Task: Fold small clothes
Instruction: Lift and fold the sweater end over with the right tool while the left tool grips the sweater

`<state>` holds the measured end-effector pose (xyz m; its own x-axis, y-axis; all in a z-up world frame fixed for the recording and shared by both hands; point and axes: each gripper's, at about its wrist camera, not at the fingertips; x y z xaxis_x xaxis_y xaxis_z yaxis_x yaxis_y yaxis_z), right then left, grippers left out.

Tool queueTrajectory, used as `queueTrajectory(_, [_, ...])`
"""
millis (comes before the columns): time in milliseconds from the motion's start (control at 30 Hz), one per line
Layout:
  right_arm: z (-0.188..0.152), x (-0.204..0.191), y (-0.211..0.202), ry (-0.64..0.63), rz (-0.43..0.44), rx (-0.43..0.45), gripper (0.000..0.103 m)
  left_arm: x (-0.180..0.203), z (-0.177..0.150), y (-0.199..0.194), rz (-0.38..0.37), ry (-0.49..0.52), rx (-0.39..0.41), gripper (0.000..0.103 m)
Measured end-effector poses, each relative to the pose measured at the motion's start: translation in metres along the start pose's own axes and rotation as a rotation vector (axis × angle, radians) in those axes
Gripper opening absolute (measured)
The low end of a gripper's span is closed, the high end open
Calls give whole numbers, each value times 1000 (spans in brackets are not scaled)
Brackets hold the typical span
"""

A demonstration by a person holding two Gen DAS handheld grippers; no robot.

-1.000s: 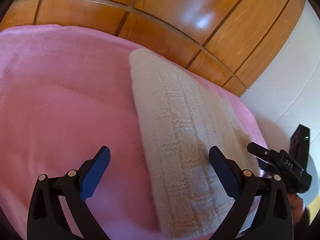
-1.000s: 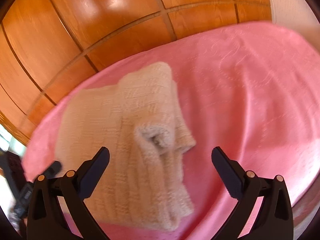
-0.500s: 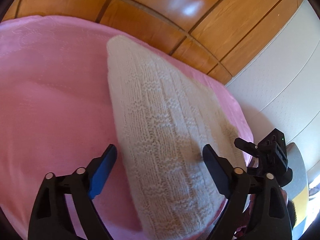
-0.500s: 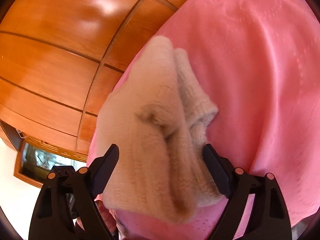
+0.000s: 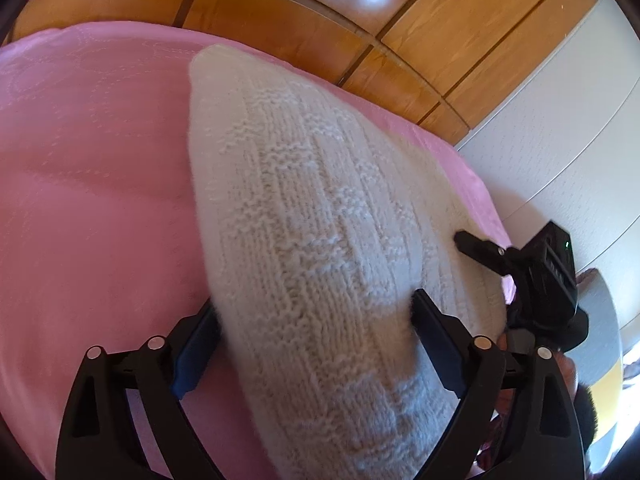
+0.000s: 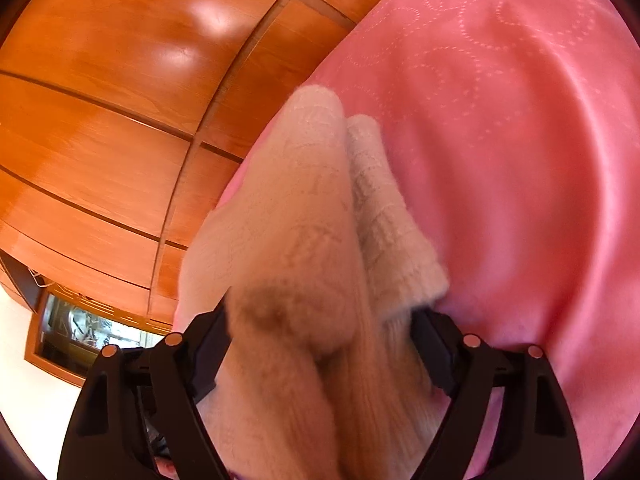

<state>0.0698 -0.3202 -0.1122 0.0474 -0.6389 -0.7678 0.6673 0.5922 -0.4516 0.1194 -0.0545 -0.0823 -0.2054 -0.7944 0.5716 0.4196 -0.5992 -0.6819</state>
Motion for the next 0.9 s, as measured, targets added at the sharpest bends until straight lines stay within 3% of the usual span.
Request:
queueTrajectory(133, [0, -7, 12, -92, -20, 12, 72, 8, -1, 1, 44, 58, 9, 85])
queueTrajectory(300, [-6, -6, 7, -124, 56, 33, 56, 20, -4, -5, 89, 158, 51, 62])
queueTrajectory(500, [-14, -16, 4, -166, 98, 71, 55, 26, -1, -16, 85, 195, 107, 52])
queueTrajectory(900, [-12, -67, 7, -319, 171, 141, 55, 34, 20, -44, 112, 287, 265, 47])
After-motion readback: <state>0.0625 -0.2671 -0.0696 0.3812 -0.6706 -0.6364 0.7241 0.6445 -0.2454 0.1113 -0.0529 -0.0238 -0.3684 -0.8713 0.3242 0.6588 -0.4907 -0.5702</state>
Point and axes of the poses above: each gripper's, at about its wrist camera, not at the fingertips, and y roughly the way its jaws point, x to its right, z to its top, and after that the axes turned 5 degrees about -y, right-handed
